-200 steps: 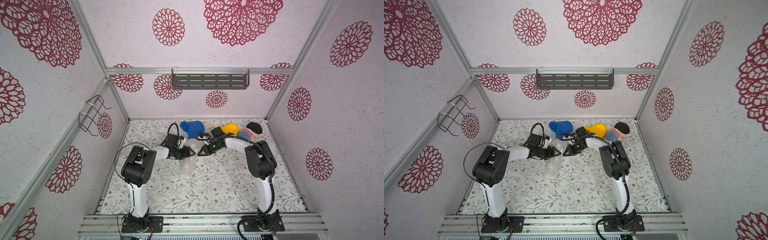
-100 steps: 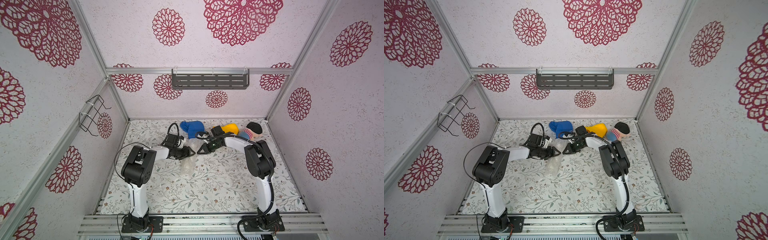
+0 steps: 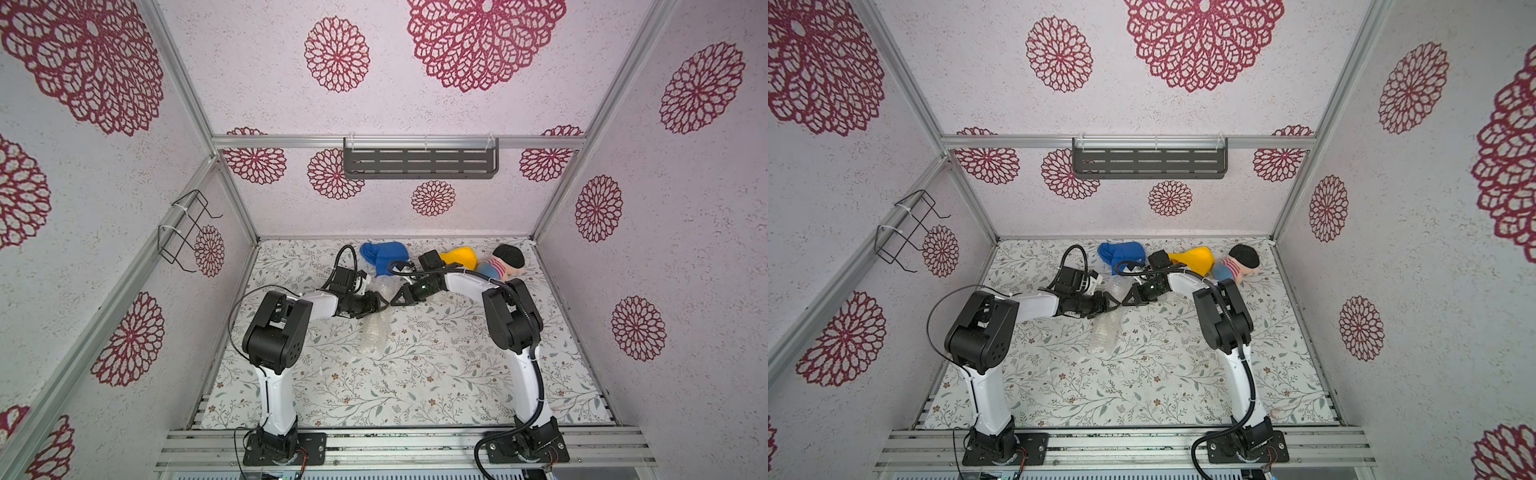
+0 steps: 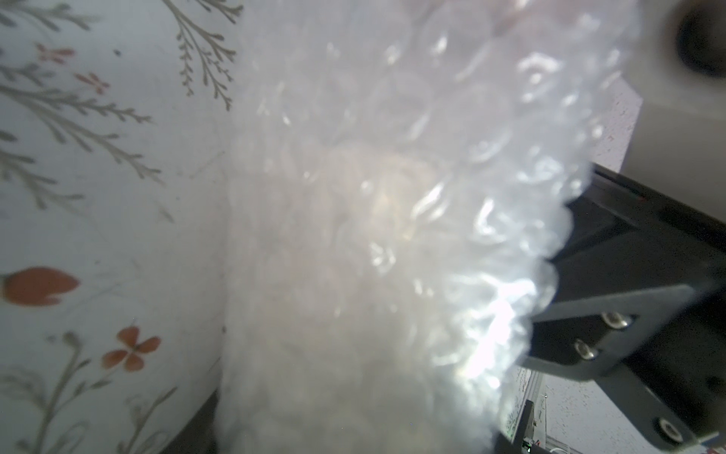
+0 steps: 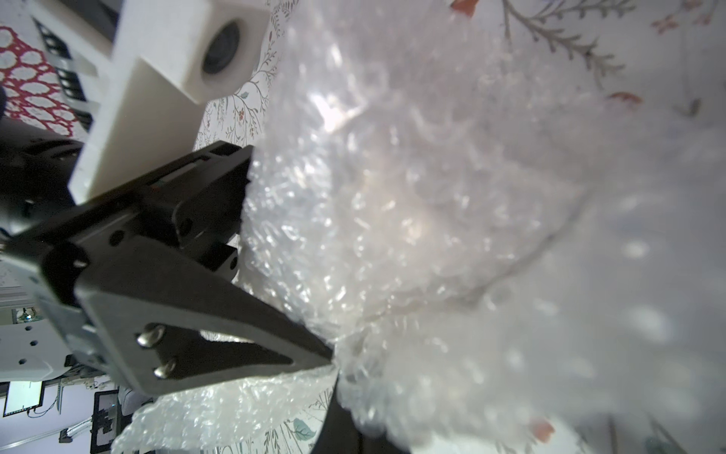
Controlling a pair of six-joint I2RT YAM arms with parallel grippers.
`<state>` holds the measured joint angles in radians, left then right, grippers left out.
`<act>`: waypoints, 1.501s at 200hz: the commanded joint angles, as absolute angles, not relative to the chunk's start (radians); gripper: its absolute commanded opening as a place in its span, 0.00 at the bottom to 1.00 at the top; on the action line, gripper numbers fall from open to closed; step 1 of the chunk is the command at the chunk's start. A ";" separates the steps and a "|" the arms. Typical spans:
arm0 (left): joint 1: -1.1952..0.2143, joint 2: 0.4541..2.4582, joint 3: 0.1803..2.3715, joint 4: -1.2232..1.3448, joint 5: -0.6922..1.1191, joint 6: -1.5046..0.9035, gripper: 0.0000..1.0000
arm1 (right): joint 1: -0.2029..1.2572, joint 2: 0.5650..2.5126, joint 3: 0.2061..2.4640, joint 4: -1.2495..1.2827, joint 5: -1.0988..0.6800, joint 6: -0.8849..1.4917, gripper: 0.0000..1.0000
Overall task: Wrap vases in bubble wrap
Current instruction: Stick the tape on the bubble wrap.
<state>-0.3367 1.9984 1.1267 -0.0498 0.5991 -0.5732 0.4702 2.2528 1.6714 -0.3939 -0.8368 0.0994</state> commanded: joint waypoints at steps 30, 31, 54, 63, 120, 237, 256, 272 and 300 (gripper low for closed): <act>-0.351 2.020 1.139 -0.070 0.652 -0.546 0.00 | 0.476 2.245 1.673 -0.254 -0.730 0.137 0.31; -0.351 2.020 1.139 -0.069 0.652 -0.546 0.00 | 0.476 2.245 1.672 -0.253 -0.728 0.137 0.31; -0.351 2.020 1.140 -0.069 0.653 -0.546 0.00 | 0.474 2.224 1.643 -0.245 -0.712 0.130 0.35; -0.351 2.020 1.139 -0.070 0.652 -0.546 0.00 | 0.475 2.217 1.635 -0.245 -0.711 0.129 0.37; -0.350 2.020 1.140 -0.071 0.647 -0.545 0.00 | 0.469 2.129 1.553 -0.243 -0.699 0.109 0.51; -0.351 2.015 1.140 -0.077 0.643 -0.541 0.00 | 0.426 1.950 1.327 -0.242 -0.660 0.084 0.20; -0.352 2.016 1.140 -0.076 0.641 -0.541 0.00 | 0.433 1.974 1.328 -0.239 -0.657 0.088 0.15; -0.352 2.016 1.140 -0.076 0.641 -0.540 0.00 | 0.444 2.001 1.350 -0.231 -0.655 0.095 0.13; -0.352 2.014 1.140 -0.077 0.642 -0.541 0.00 | 0.460 2.058 1.424 -0.237 -0.655 0.106 0.13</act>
